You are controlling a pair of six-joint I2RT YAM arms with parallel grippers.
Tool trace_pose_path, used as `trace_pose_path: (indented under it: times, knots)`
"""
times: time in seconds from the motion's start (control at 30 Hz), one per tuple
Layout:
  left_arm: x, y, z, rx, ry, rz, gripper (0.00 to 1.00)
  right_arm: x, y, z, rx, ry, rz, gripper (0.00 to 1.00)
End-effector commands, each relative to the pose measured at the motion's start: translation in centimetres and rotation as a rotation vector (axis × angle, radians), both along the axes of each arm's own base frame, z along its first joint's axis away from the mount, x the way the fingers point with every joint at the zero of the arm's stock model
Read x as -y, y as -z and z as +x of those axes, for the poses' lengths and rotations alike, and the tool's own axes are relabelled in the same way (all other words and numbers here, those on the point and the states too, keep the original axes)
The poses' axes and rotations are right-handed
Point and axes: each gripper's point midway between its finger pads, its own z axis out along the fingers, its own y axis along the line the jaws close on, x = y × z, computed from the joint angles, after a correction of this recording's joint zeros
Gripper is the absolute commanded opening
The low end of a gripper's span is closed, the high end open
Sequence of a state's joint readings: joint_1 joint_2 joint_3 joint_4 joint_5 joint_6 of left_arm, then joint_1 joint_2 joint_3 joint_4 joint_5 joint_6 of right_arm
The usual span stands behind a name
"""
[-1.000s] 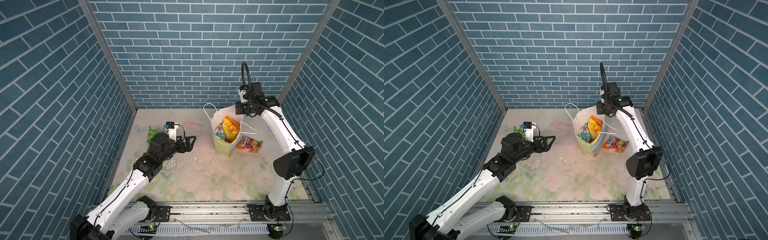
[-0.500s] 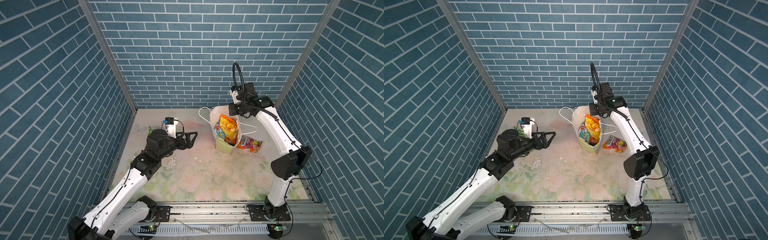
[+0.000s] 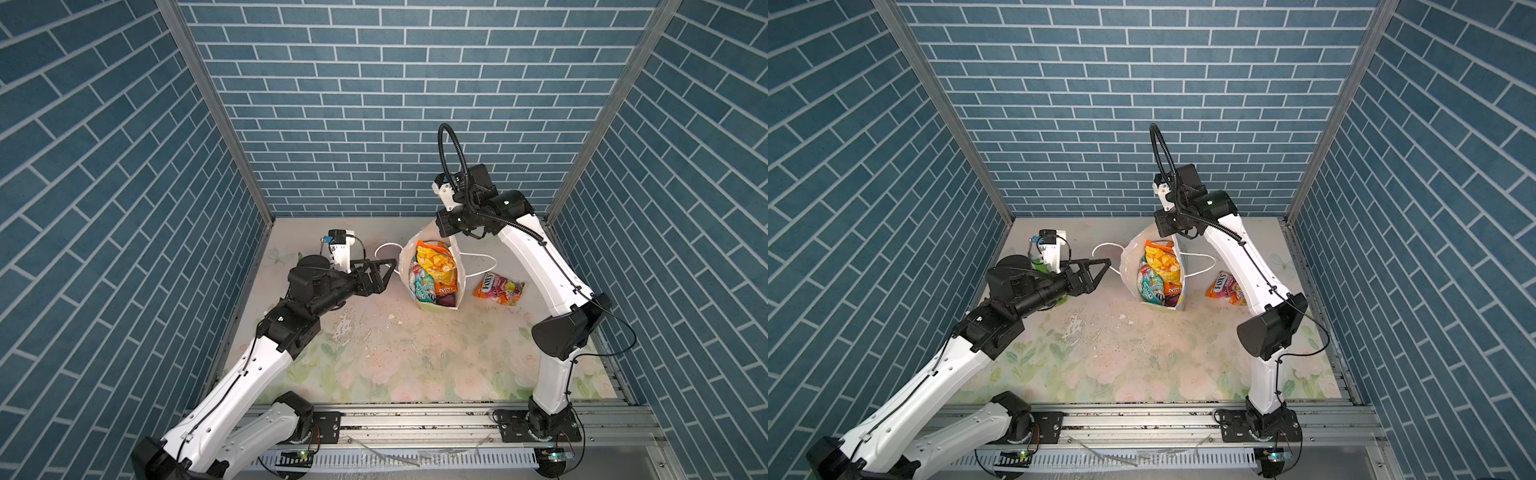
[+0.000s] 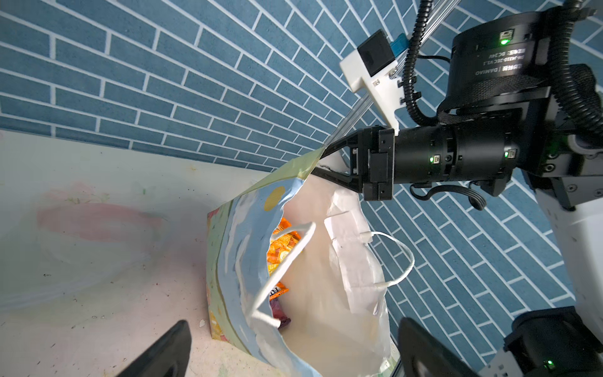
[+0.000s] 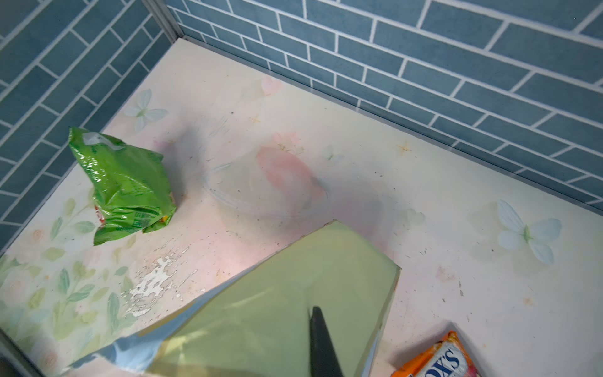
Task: Take the snacks out of the paper bag
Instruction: Place the paper bag at the center of the table.
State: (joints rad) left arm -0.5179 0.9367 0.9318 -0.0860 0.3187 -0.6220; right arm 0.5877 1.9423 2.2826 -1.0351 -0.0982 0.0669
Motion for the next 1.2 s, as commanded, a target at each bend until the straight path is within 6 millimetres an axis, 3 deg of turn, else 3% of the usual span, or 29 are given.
trace_pose_path:
  times: [0.0,0.27,0.43,0.5,0.63,0.73,1.0,1.17]
  knots:
    - [0.1,-2.0,-0.7,0.036,0.018,-0.028,1.0,-2.0,-1.9,-1.1,0.034,-0.129,0.052,0.0]
    - [0.2,-3.0,-0.8,0.049,0.02,-0.036,0.99,-4.8,-1.4,-2.4,-0.003,-0.285,0.113,0.0]
    - [0.2,-3.3,-0.7,0.05,0.019,-0.036,1.0,-5.1,-0.8,-2.0,-0.003,-0.277,0.092,0.0]
    - [0.3,-3.3,-0.6,0.051,0.02,-0.036,1.0,-4.9,-0.7,-1.8,0.004,-0.267,0.074,0.16]
    - [0.5,-3.2,-0.4,0.048,0.022,-0.034,1.0,-4.4,-1.1,-1.7,0.026,-0.245,0.054,0.56]
    - [0.6,-3.1,-0.3,0.045,0.023,-0.032,1.0,-3.2,-1.4,-0.9,0.059,-0.177,0.013,0.73]
    - [0.5,-3.2,-0.4,0.049,0.019,-0.034,1.0,2.0,-2.5,1.0,0.14,0.076,-0.138,0.82]
    - [0.6,-3.2,-0.3,0.048,0.024,-0.039,1.0,3.9,-1.2,0.7,0.087,0.14,-0.191,0.83]
